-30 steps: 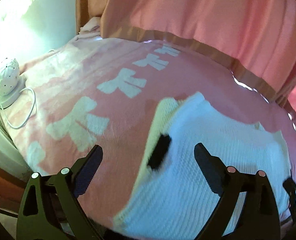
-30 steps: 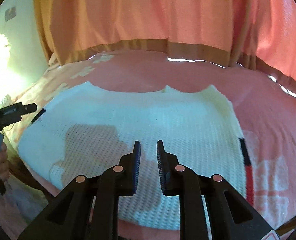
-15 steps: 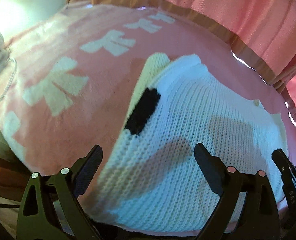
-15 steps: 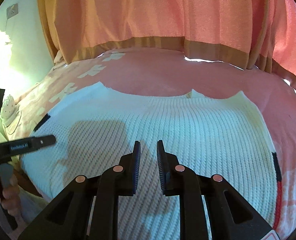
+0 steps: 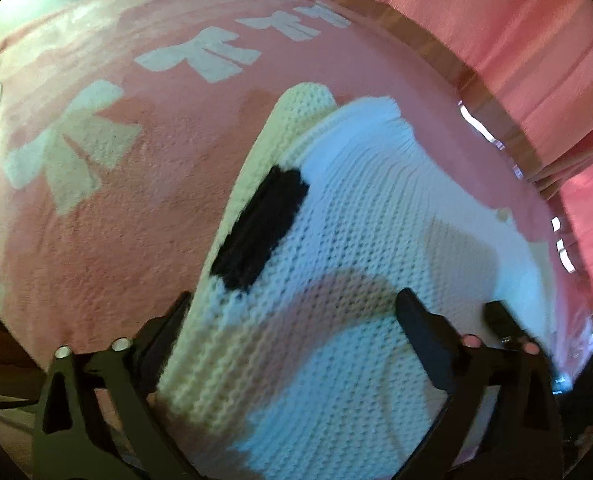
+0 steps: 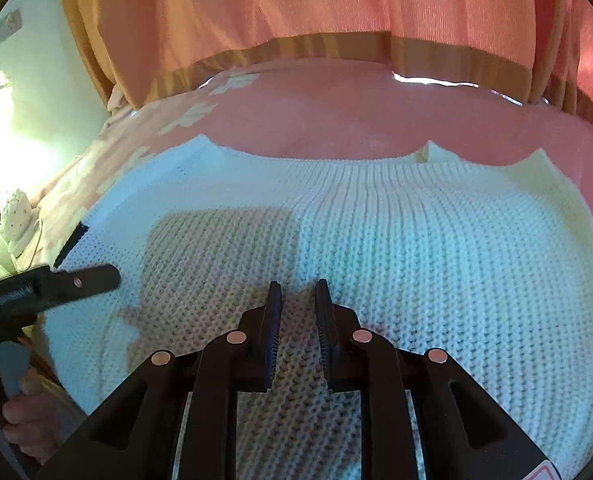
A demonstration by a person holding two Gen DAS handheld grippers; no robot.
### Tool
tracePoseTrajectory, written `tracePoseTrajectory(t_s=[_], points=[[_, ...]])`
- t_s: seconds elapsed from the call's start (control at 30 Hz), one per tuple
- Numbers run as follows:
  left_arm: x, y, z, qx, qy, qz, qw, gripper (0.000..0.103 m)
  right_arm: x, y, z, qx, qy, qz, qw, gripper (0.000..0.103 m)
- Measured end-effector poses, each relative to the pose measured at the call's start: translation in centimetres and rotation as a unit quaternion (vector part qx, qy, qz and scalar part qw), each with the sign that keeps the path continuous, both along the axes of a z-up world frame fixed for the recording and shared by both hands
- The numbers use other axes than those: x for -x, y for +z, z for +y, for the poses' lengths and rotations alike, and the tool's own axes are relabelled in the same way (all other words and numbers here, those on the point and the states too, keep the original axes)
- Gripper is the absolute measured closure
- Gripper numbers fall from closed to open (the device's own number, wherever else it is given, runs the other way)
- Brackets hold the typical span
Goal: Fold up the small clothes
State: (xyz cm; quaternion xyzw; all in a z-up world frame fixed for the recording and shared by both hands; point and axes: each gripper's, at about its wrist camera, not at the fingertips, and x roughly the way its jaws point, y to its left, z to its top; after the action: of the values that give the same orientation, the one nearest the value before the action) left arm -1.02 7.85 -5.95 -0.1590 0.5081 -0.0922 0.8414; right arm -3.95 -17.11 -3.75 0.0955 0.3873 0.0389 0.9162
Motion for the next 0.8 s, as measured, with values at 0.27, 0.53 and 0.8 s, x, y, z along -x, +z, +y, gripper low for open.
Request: tracePoseTrajectory(t_s=[0.27,0.53,0.8], points=[[0.5,3.4,0.4,0.122,-0.031,-0.022,0.9918,0.079,-0.2,-0.5,0.6,0.020,0.010,-0.006,1.000,0.086],[2.8,9.8,-7.6,0.139,-0.117,-0.090,0.9793,0.080,0.5,0.0,-0.9,-0.026,-0.003,-0.008,1.000,0.087],[4.5,9.5,-18.8,0.099,-0.193,-0.075,0.9733,0.080,11.8,4.9,-10.8,-0.011,-0.101,-0.080,0.992,0.073]])
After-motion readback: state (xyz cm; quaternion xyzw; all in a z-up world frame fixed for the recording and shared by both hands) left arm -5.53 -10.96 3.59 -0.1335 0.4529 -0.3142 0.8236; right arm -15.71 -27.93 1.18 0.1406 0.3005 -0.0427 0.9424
